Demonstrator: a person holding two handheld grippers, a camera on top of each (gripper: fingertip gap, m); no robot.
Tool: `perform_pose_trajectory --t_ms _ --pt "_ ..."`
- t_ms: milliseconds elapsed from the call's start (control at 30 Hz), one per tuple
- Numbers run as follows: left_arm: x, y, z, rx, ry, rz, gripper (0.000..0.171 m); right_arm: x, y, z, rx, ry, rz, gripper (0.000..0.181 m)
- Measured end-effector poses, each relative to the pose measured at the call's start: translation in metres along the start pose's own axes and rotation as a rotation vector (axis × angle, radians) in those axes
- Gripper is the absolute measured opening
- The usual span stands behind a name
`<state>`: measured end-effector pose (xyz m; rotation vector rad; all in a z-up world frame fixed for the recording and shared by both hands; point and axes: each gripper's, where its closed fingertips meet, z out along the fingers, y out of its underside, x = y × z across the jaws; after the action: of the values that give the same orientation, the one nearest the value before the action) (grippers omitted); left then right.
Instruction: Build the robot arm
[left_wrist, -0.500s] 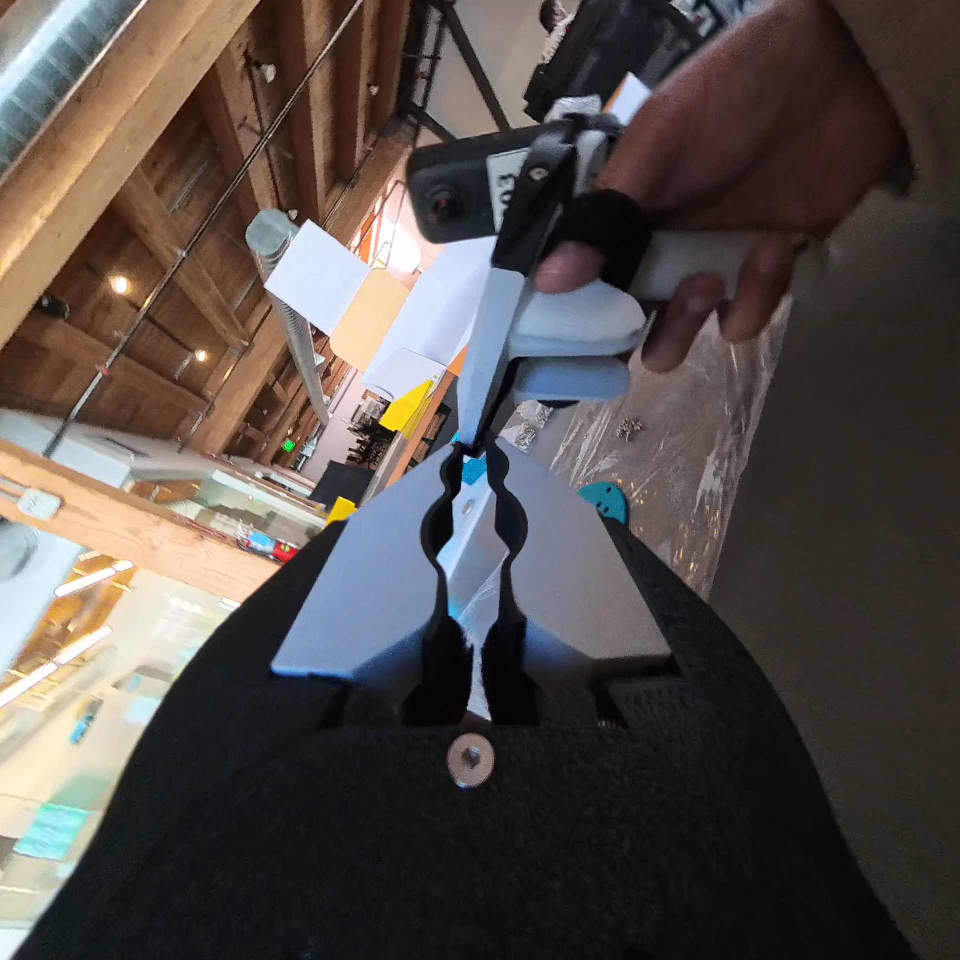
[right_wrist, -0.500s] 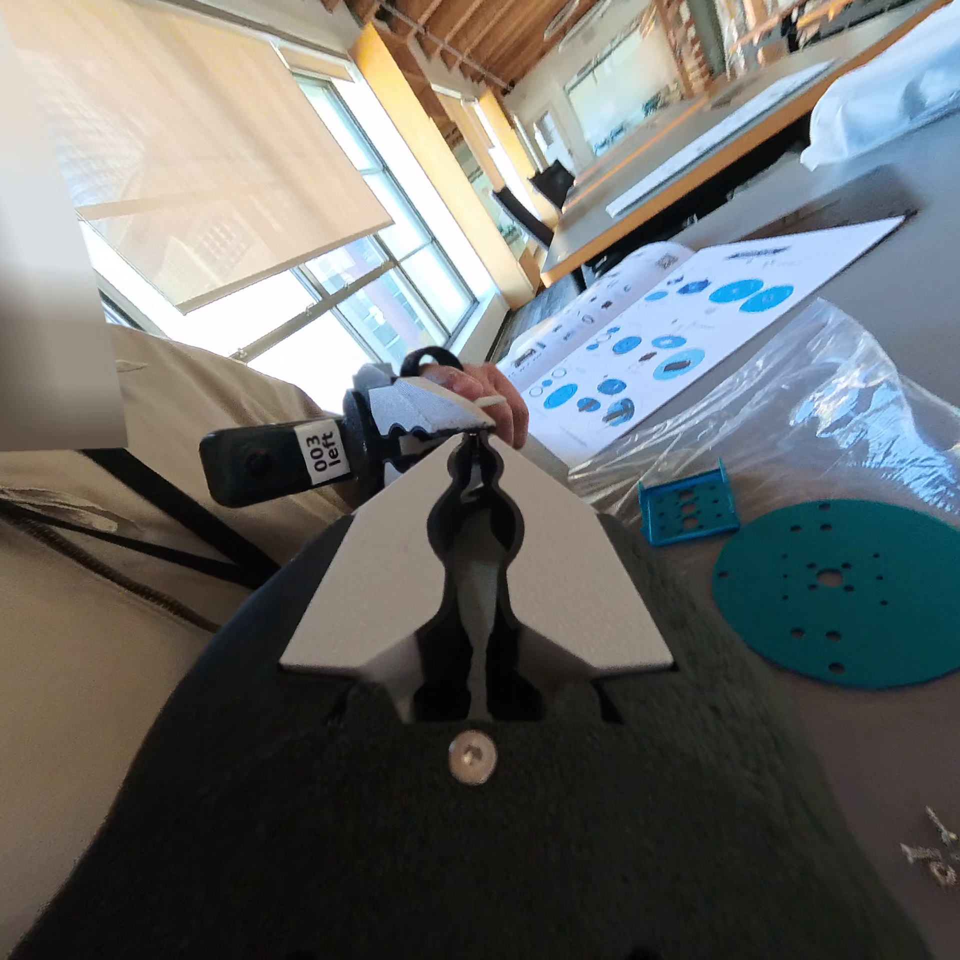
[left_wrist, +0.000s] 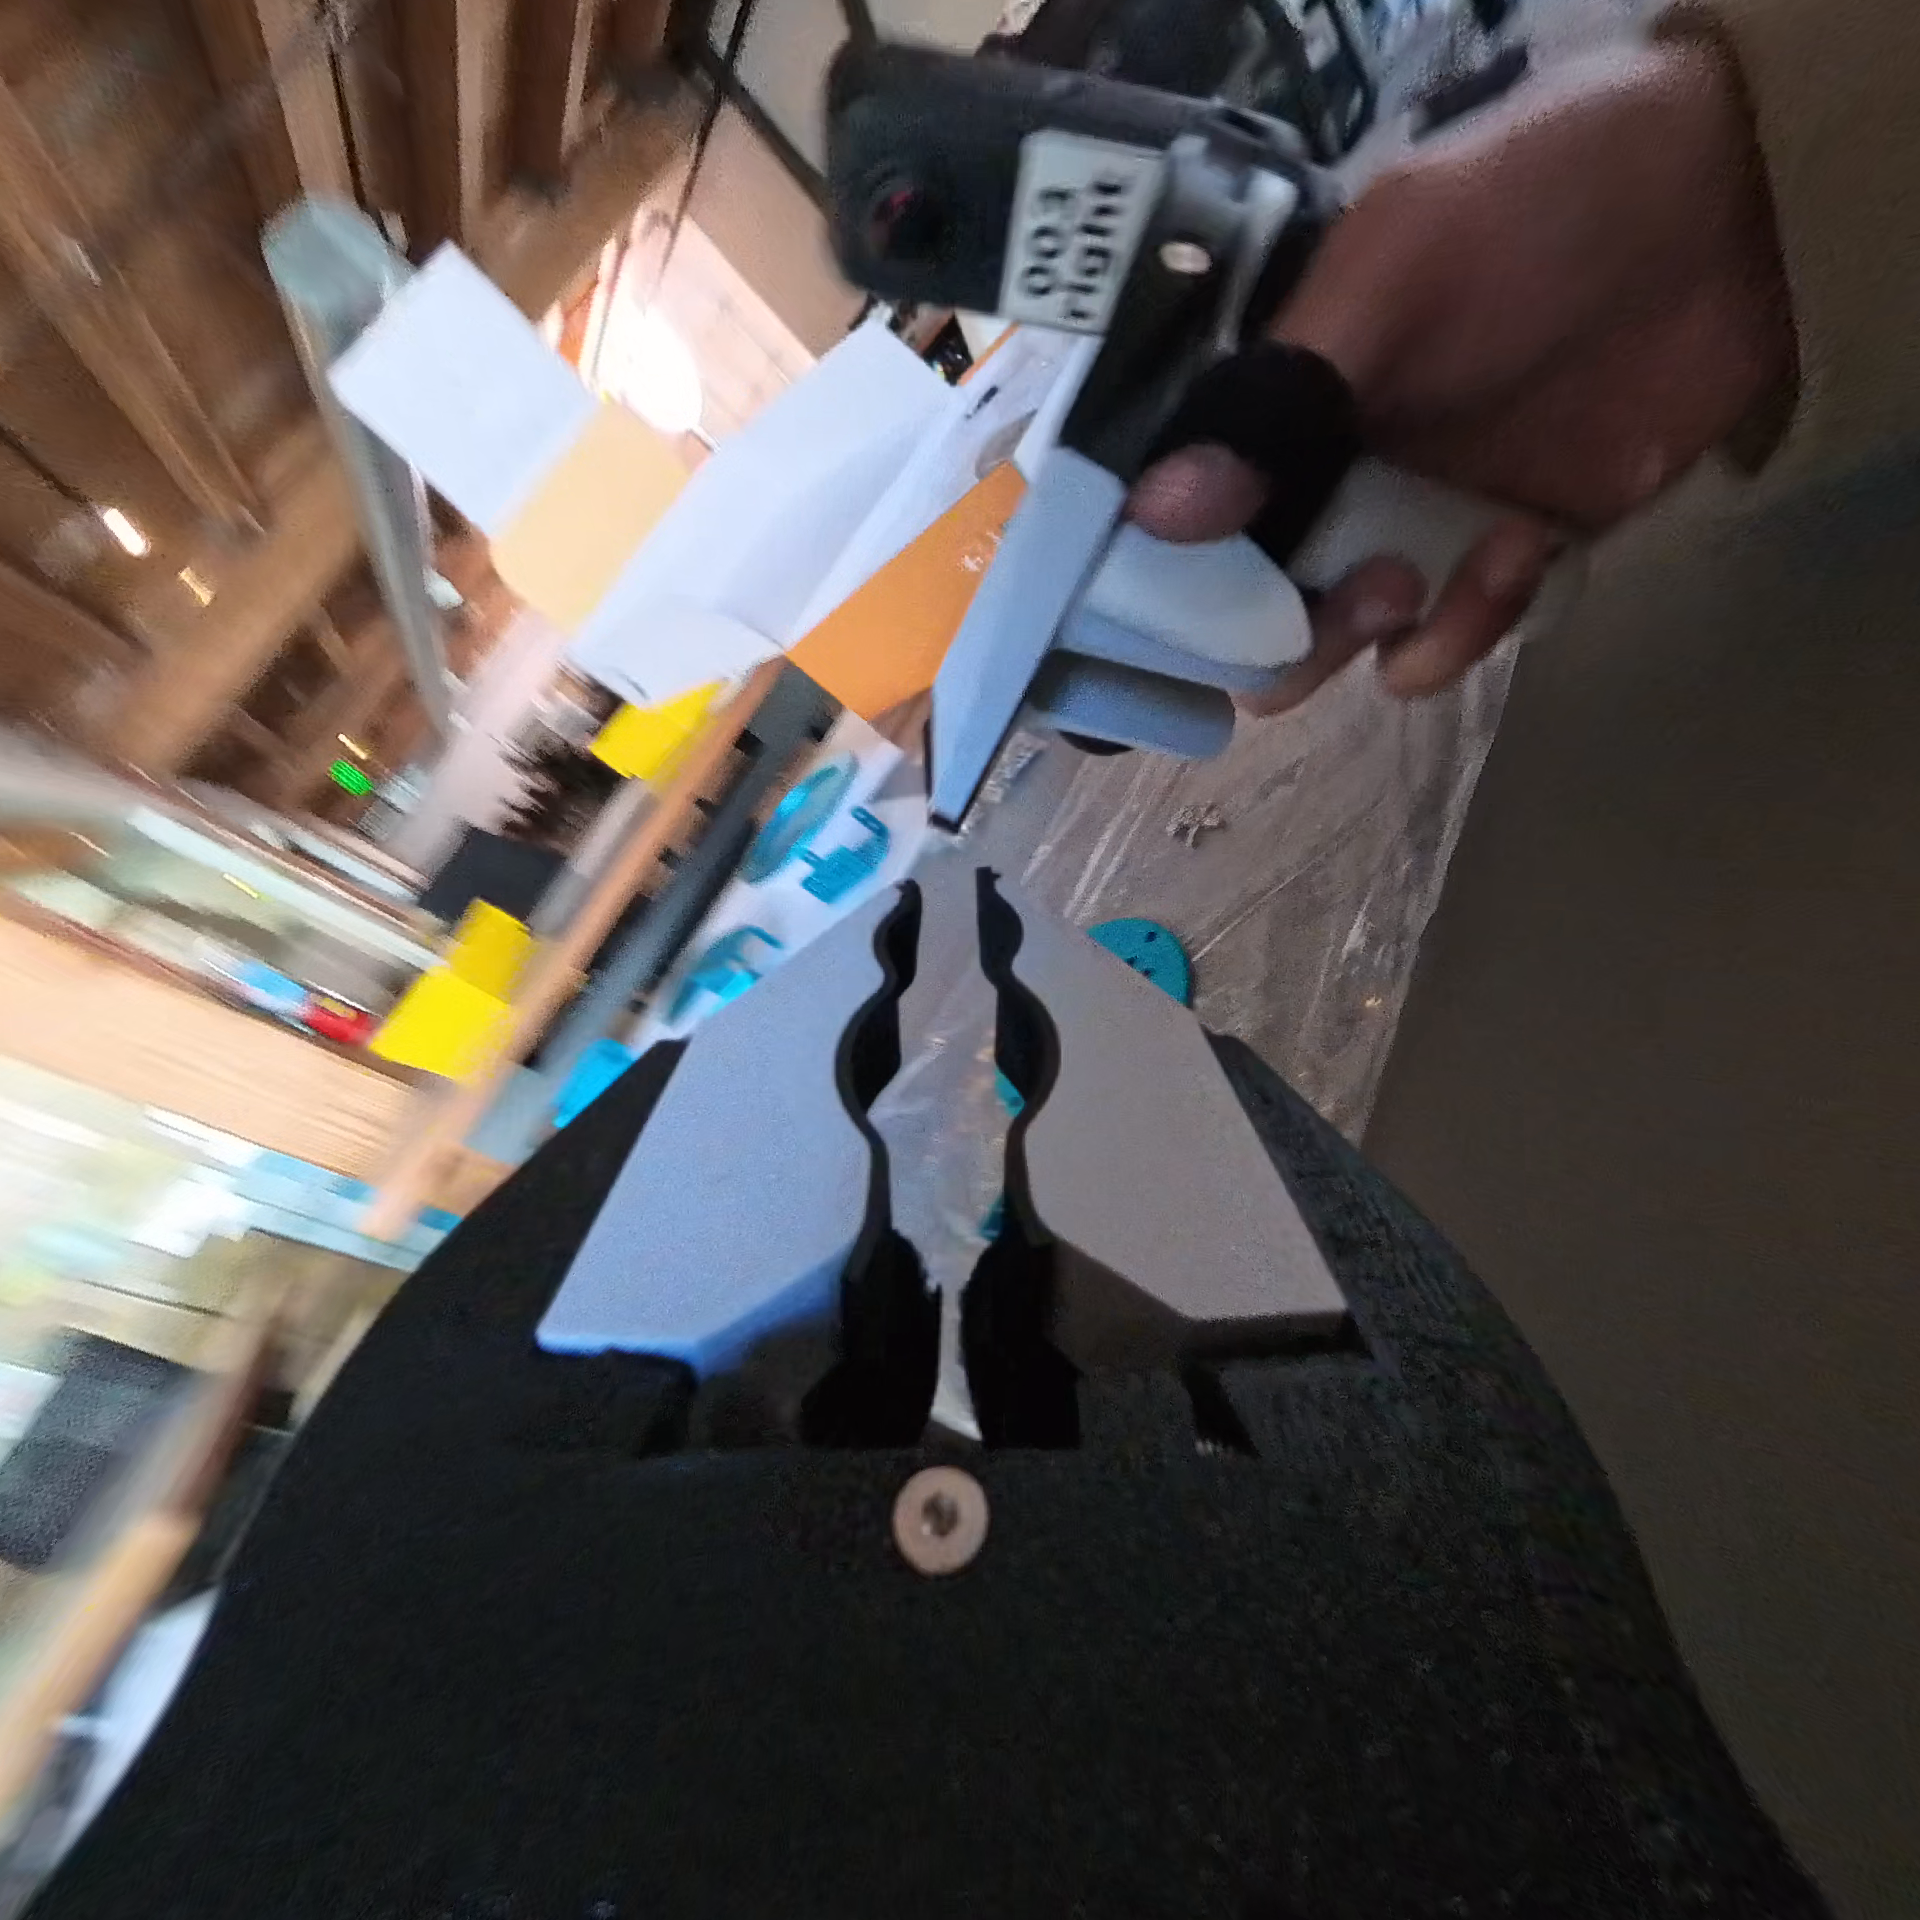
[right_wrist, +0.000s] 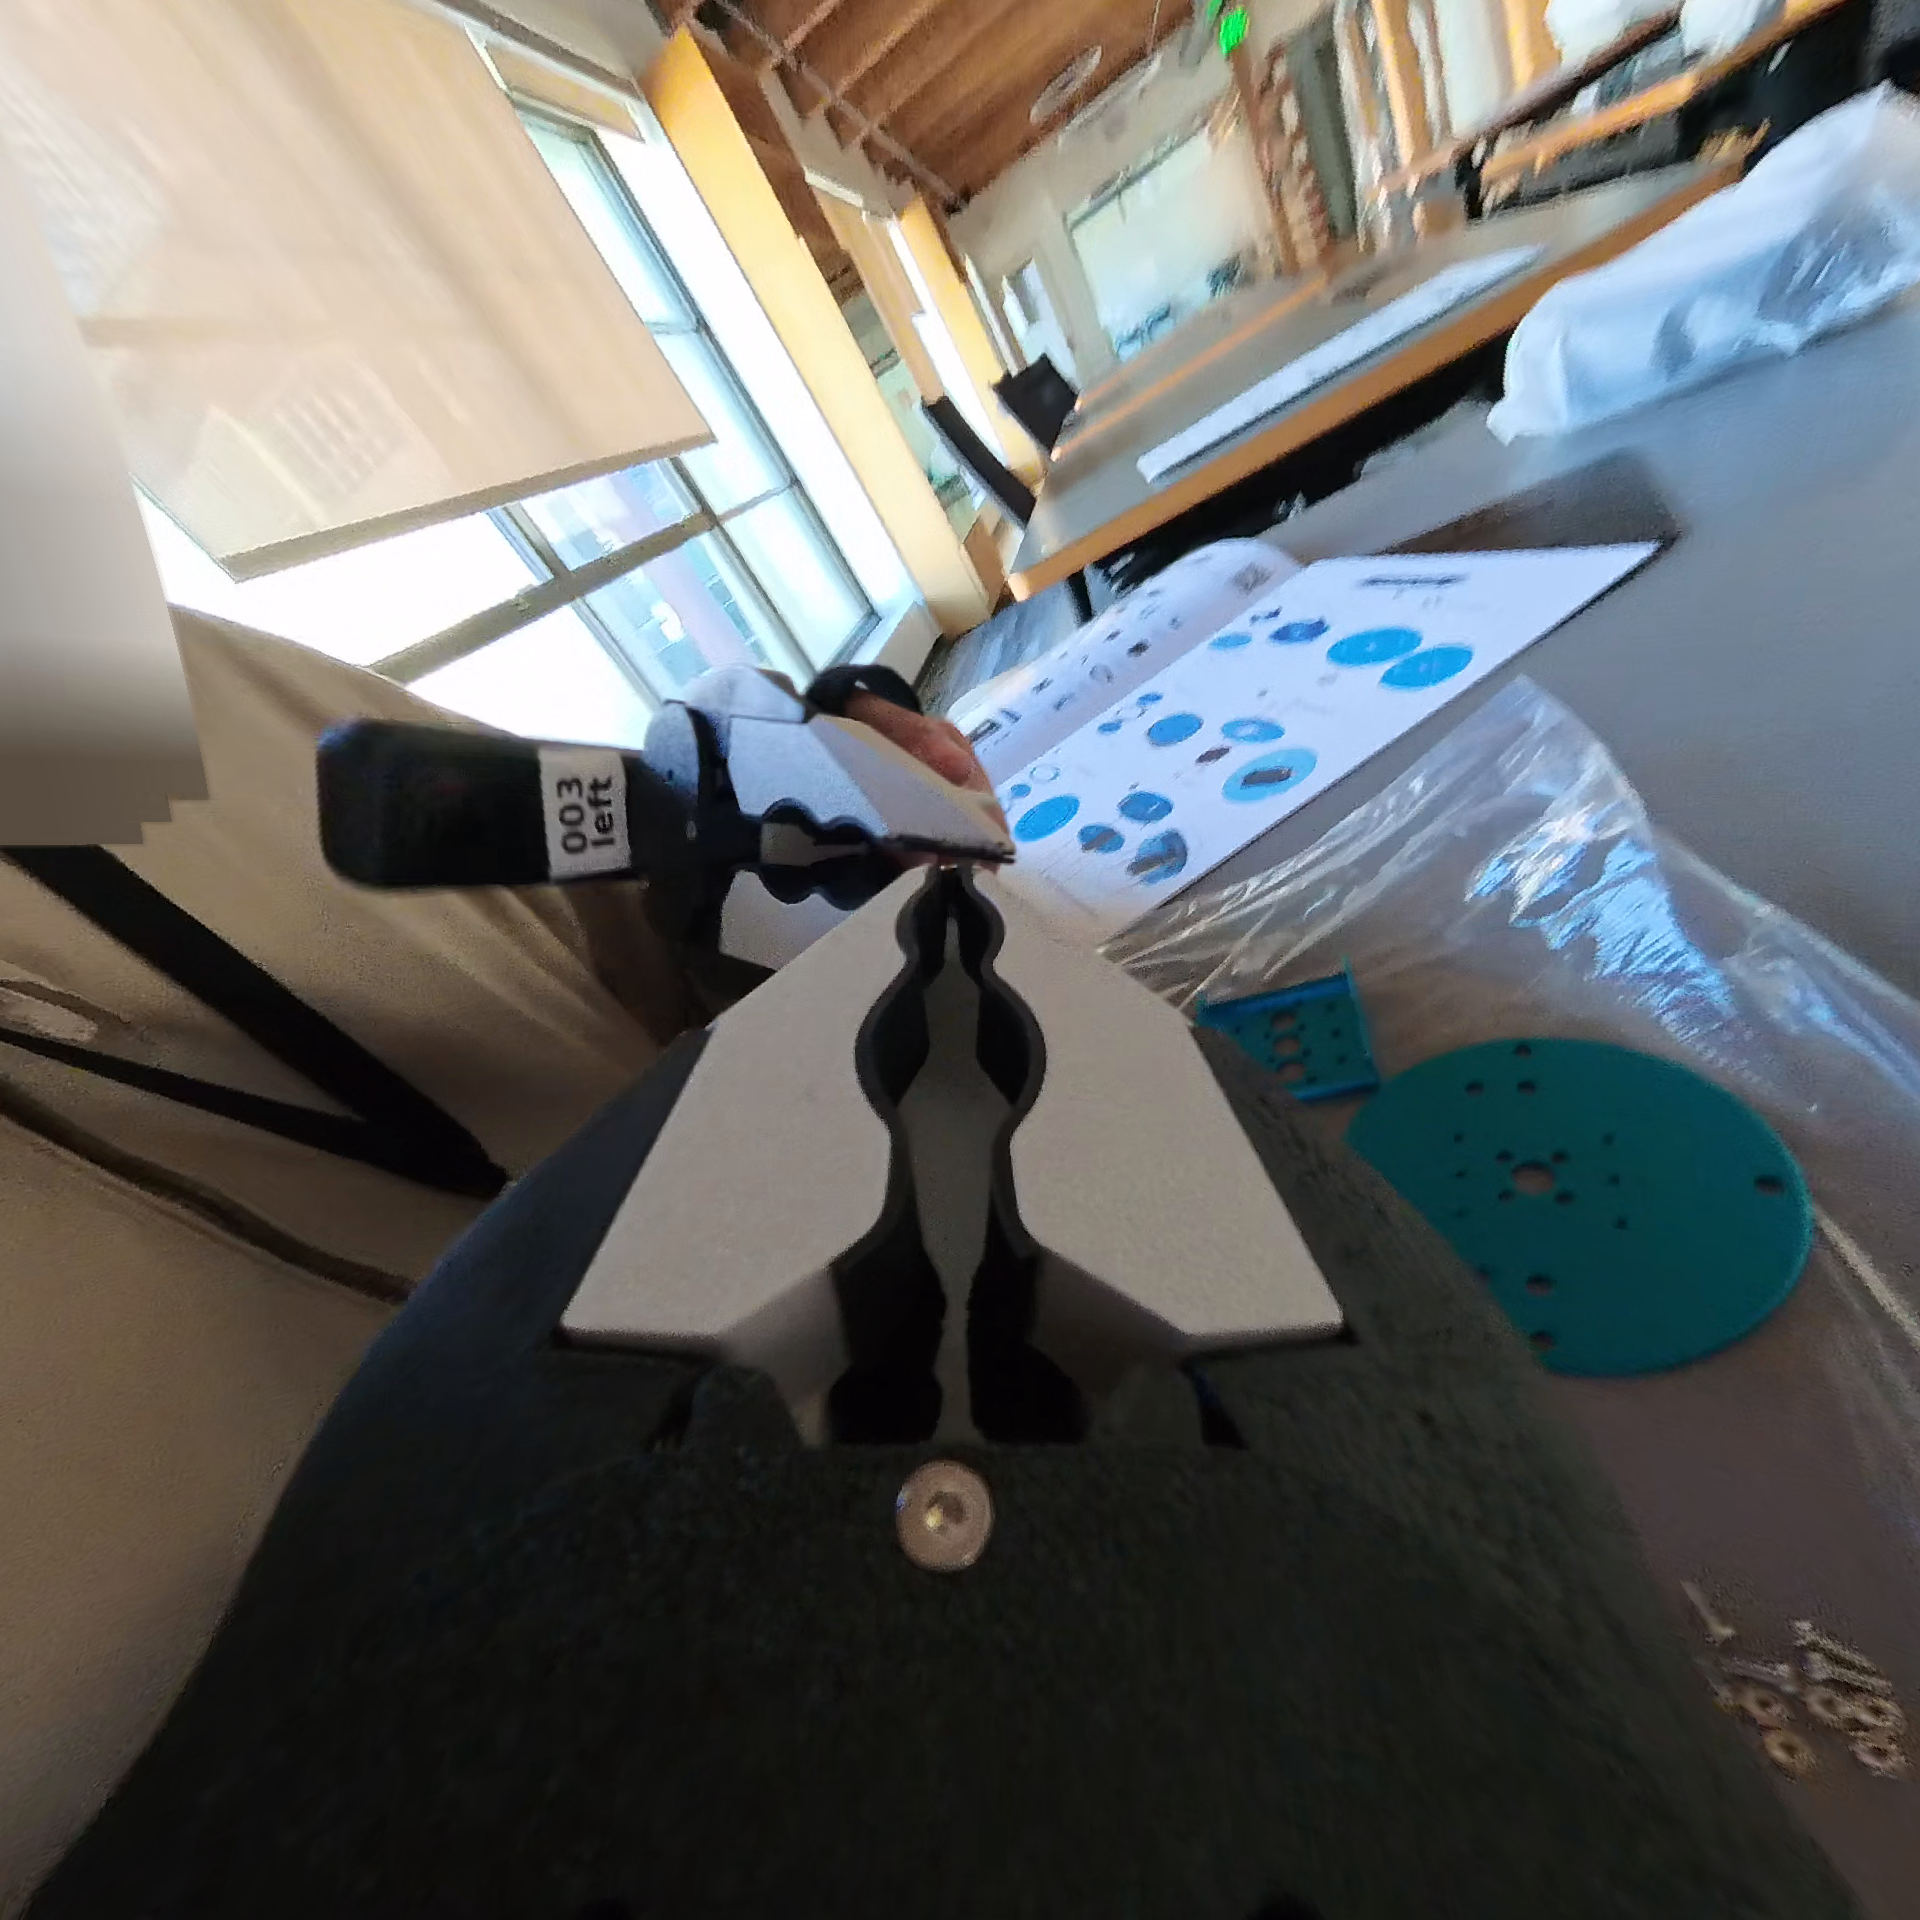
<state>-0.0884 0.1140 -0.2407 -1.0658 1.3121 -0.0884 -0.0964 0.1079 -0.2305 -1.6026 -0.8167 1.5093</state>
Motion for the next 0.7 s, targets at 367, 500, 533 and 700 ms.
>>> perform_pose_trajectory --t_ms 367,500,533,700 --pt "-0.017 -0.022 -0.021 0.378 0.69 -1.628 0.018 -0.025 -0.012 0.001 0.065 0.126 -0.679 0.0" --pt "-0.014 -0.032 -0.026 0.437 0.885 -1.812 0.019 -0.03 -0.01 0.002 0.06 0.13 -0.742 0.0" --pt "-0.012 -0.035 -0.027 0.439 0.92 -1.829 0.019 -0.031 -0.009 0.003 0.055 0.127 -0.751 0.0" --pt "-0.003 -0.042 -0.025 0.396 0.979 -1.835 0.007 -0.031 -0.004 0.005 0.03 0.128 -0.776 0.0"
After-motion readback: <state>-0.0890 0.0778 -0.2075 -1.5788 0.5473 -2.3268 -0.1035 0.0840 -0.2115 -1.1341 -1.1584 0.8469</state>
